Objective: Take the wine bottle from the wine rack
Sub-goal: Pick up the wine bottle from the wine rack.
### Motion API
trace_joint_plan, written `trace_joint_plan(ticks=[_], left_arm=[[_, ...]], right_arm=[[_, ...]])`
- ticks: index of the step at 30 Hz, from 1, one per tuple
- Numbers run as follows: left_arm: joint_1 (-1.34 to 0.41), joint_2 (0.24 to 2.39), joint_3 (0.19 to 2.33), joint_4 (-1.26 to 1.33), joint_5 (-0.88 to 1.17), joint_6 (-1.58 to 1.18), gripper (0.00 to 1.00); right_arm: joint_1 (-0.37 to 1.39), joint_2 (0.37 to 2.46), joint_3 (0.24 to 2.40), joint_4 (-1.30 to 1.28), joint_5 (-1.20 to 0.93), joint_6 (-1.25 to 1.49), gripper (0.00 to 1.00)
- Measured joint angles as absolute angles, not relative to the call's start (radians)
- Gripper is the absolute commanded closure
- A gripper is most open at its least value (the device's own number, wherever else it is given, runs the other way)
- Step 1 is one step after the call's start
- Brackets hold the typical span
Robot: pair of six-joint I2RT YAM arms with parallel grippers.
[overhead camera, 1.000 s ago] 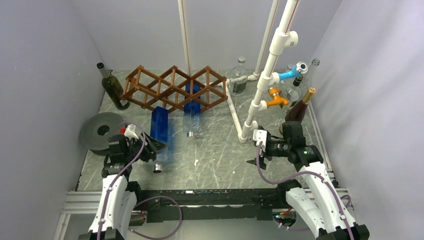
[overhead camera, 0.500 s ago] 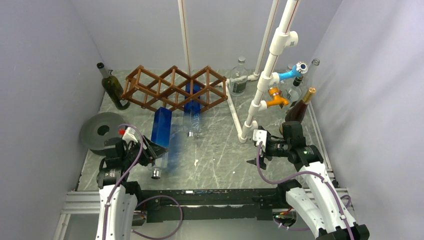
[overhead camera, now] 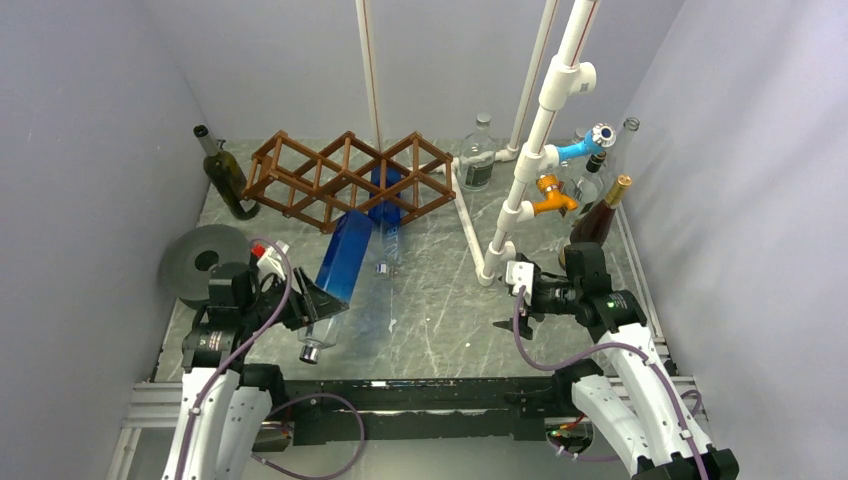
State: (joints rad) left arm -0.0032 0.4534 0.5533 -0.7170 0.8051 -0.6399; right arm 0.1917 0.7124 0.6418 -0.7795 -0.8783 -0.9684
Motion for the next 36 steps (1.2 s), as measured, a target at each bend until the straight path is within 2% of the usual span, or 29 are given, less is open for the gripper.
trace_joint_plan(ticks=[10, 23, 30, 36], left_arm=[[-0.221, 0.517, 0.615, -0.719, 0.786, -0.660, 1.00], [-0.737, 0.797, 0.698, -0.633, 0.580, -0.743, 1.00], [-0.868, 1.005, 0.783, -0.551, 0.531, -0.756, 1.00], [-0.919, 1.137, 0.823, -0.465, 0.528, -0.786, 1.00]], right_arm=[[0.192, 0.740, 0.698, -0.885, -0.928, -1.066, 0.00], [0.192, 0.759, 0.856, -1.156, -1.064, -1.349, 0.00], [0.194, 0.758, 0.855, -1.179, -1.103, -1.387, 0.00], [0.234, 0.781, 0.850, -1.073, -1.094, -1.327, 0.00]])
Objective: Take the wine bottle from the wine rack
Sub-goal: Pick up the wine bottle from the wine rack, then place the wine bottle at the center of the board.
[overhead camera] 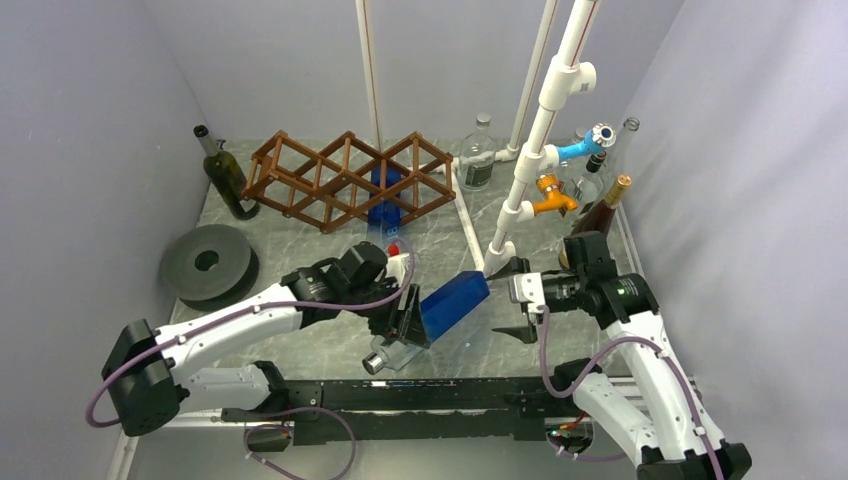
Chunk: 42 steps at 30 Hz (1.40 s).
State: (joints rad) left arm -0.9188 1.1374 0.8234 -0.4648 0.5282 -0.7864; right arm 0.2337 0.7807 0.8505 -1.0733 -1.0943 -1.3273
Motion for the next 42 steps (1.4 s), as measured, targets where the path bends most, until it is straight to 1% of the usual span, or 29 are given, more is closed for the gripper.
trace_joint_plan(ticks=[5, 17, 22, 25, 29, 33, 34, 35, 41, 42], left_arm=[[-0.929, 1.202, 0.825, -0.410, 0.543, -0.825, 1.00], [-0.936, 1.288, 0.854, -0.353, 0.613, -0.875, 1.00], [-0.937, 1.335, 0.900, -0.355, 0.651, -0.878, 1.00], [-0.937, 1.351, 0.917, -0.351, 0.667, -0.878, 1.00], [-0.937, 1.365, 0.919, -0.332, 0.690, -0.882, 1.00], [-0.938, 1.395, 0.919, -0.322, 0.711, -0.883, 1.00], [-0.938, 1.403, 0.919, -0.318, 0.714, -0.884, 1.00], [-0.938, 1.409, 0.919, -0.316, 0.717, -0.884, 1.00], [-0.936, 1.440, 0.942, -0.342, 0.736, -0.886, 1.00], [-0.936, 1.445, 0.949, -0.351, 0.737, -0.885, 1.00]], right_arm=[[0.303, 0.812, 0.839, -0.946, -1.026, -1.261, 0.00], [0.484, 0.847, 0.699, -0.721, -0.840, -1.169, 0.00], [0.604, 0.884, 0.677, -0.627, -0.724, -1.155, 0.01], [0.640, 0.896, 0.651, -0.596, -0.693, -1.156, 0.04], [0.652, 0.898, 0.611, -0.574, -0.679, -1.164, 0.12], [0.655, 0.898, 0.589, -0.562, -0.679, -1.177, 0.23], [0.656, 0.897, 0.587, -0.562, -0.680, -1.182, 0.27], [0.657, 0.897, 0.587, -0.562, -0.682, -1.186, 0.33], [0.657, 0.906, 0.585, -0.562, -0.689, -1.216, 0.90], [0.657, 0.907, 0.585, -0.562, -0.689, -1.216, 0.97]])
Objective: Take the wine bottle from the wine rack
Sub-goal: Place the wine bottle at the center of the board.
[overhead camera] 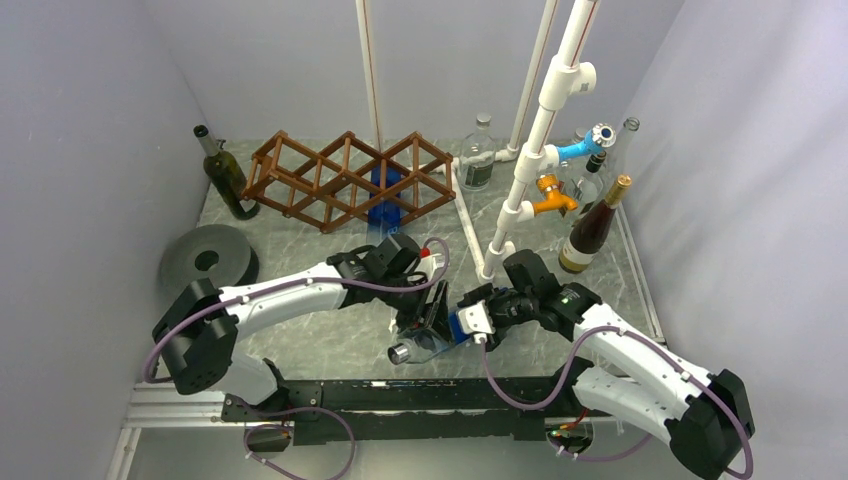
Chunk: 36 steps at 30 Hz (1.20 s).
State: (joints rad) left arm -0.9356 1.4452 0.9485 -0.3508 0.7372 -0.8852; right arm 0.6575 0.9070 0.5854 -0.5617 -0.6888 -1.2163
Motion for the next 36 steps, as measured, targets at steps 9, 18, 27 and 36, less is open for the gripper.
trace_joint_plan(ticks=[9, 18, 27, 36], left_arm=[[-0.933, 1.460, 0.967, -0.370, 0.748, -0.882, 0.38], [-0.896, 1.407, 0.982, -0.347, 0.762, -0.831, 0.16], [-0.847, 1.297, 0.951, -0.304, 0.742, -0.805, 0.10], [-0.809, 1.086, 0.802, -0.144, 0.648, -0.818, 0.05]], right_arm=[[0.639, 0.899, 0.585, -0.574, -0.710, -1.216, 1.00], [0.597, 0.888, 0.578, -0.601, -0.752, -1.201, 1.00], [0.561, 0.888, 0.577, -0.637, -0.800, -1.192, 1.00], [0.511, 0.889, 0.577, -0.693, -0.875, -1.158, 1.00]])
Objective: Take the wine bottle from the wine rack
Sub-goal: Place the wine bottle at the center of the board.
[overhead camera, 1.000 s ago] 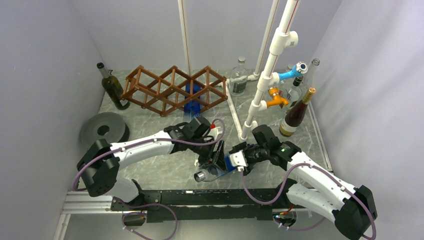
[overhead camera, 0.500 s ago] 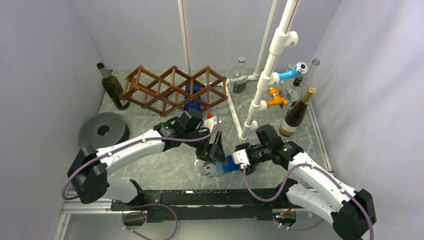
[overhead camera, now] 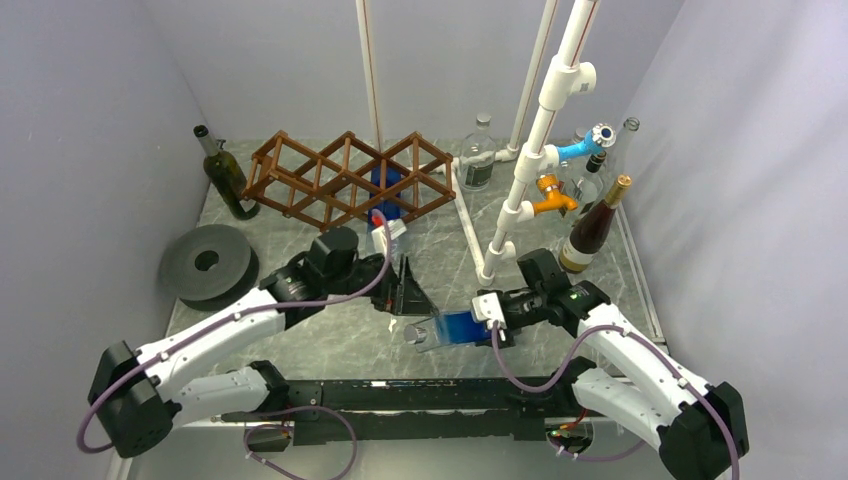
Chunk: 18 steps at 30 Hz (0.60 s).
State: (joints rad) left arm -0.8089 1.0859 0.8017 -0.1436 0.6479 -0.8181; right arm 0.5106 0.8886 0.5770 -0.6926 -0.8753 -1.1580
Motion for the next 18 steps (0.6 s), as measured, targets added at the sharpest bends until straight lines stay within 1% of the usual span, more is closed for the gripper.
trace_joint_plan(ticks=[4, 9, 15, 18], left_arm=[[-0.802, 0.988, 0.707, -0.041, 0.570, -0.833, 0.01], [-0.799, 0.842, 0.621, 0.049, 0.457, -0.822, 0.00], [-0.799, 0.570, 0.536, 0.183, 0.289, -0.743, 0.00], [-0.797, 0.426, 0.453, 0.291, 0.233, -0.685, 0.00]], right_arm=[[0.495, 0.895, 0.577, -0.697, -0.903, -1.143, 1.00], [0.472, 0.902, 0.577, -0.698, -0.925, -1.123, 1.00], [0.447, 0.905, 0.577, -0.698, -0.946, -1.098, 1.00], [0.432, 0.907, 0.577, -0.698, -0.961, -1.087, 1.00]])
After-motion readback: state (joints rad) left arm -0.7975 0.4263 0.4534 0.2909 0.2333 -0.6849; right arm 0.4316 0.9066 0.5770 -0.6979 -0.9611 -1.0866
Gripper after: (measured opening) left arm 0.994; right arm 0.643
